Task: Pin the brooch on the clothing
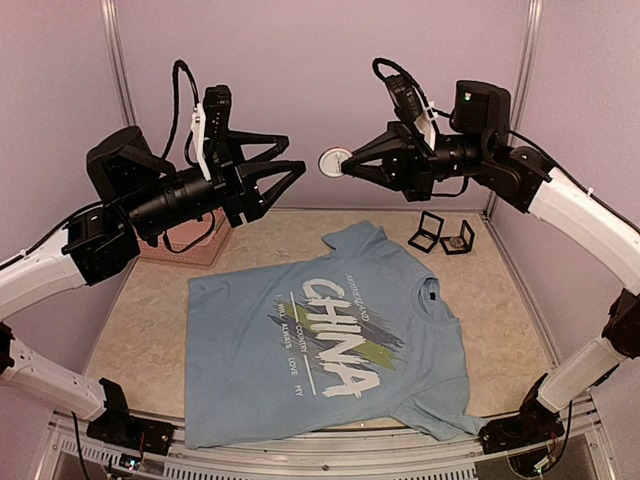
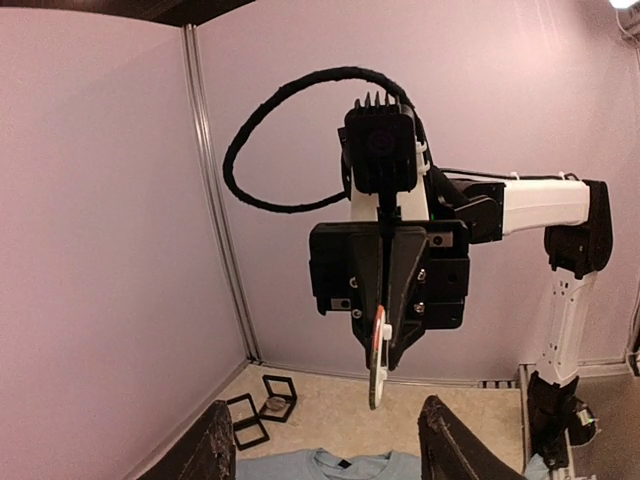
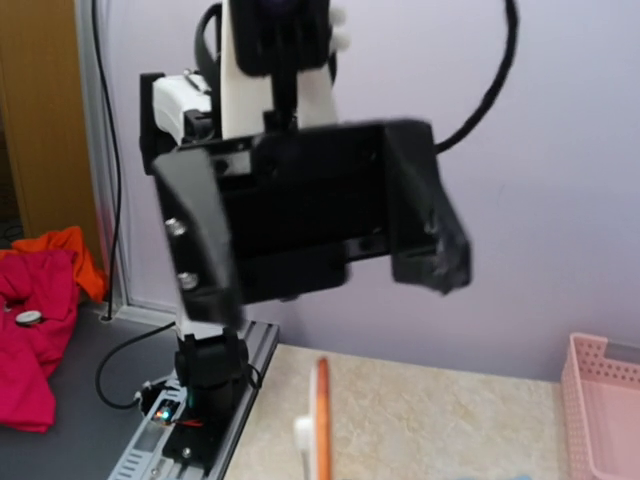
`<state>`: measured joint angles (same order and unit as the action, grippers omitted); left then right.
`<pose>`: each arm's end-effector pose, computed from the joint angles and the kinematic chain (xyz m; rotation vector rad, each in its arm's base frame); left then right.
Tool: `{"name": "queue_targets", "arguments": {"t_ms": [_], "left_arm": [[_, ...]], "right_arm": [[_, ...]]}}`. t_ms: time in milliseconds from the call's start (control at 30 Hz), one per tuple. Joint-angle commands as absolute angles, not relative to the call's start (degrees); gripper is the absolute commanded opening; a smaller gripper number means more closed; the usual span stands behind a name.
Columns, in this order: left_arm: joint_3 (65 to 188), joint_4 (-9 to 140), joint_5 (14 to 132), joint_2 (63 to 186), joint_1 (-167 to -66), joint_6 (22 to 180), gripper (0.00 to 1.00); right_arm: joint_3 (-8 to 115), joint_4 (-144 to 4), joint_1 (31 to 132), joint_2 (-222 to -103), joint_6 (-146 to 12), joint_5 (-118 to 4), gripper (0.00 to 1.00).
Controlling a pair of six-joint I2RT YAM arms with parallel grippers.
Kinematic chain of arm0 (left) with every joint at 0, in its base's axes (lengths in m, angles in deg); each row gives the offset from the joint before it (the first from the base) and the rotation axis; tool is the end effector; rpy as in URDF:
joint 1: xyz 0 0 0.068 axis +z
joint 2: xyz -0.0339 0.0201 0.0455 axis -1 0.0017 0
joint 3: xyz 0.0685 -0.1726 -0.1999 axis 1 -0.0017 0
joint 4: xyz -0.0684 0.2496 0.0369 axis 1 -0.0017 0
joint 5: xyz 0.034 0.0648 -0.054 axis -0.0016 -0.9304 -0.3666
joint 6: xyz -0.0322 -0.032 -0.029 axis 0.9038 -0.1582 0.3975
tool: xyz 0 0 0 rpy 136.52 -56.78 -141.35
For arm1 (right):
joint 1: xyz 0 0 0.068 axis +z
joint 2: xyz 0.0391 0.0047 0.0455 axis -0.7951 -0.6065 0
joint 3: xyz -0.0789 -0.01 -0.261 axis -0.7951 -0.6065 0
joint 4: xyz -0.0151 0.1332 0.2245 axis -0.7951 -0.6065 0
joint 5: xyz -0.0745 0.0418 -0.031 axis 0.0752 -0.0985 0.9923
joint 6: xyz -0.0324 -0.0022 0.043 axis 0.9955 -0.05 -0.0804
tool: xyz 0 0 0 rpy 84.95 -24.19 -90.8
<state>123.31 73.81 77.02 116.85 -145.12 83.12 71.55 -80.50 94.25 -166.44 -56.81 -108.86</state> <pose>0.1477 -0.2259 0.4447 0.8815 1.1181 -0.8591 0.2213 0.2374 0.4681 -1.3751 1.1091 1.3192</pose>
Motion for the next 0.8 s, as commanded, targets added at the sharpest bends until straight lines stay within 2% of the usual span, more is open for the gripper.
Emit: {"name": "queue_targets", "arguments": {"t_ms": [0, 100, 433, 533, 600, 767], "left_arm": [[127.37, 70.97, 77.23, 120.05, -145.56, 83.62, 0.49], [128.25, 70.30, 77.56, 120.91, -145.65, 83.30, 0.36], [128.71, 71.19, 80.25, 121.76, -146.24, 83.08, 0.35], [129.30, 71.41, 80.65, 122.28, -146.26, 83.33, 0.26], [129.90, 71.21, 81.07, 123.15, -146.40, 83.34, 0.23], [130.32, 71.09, 81.28, 123.75, -146.42, 83.23, 0.05]], "right_arm": [[71.85, -78.61, 95.49, -166.06, -57.52, -109.86, 0.00], [71.99, -79.22, 95.72, -166.17, -56.99, -108.73, 0.00], [73.01, -80.20, 95.92, -166.77, -55.99, -107.40, 0.00], [73.18, -80.73, 95.94, -167.03, -55.71, -106.98, 0.00], [73.52, -81.38, 95.99, -167.20, -55.32, -106.59, 0.00], [73.71, -81.99, 95.96, -167.29, -54.84, -106.81, 0.00]]}}
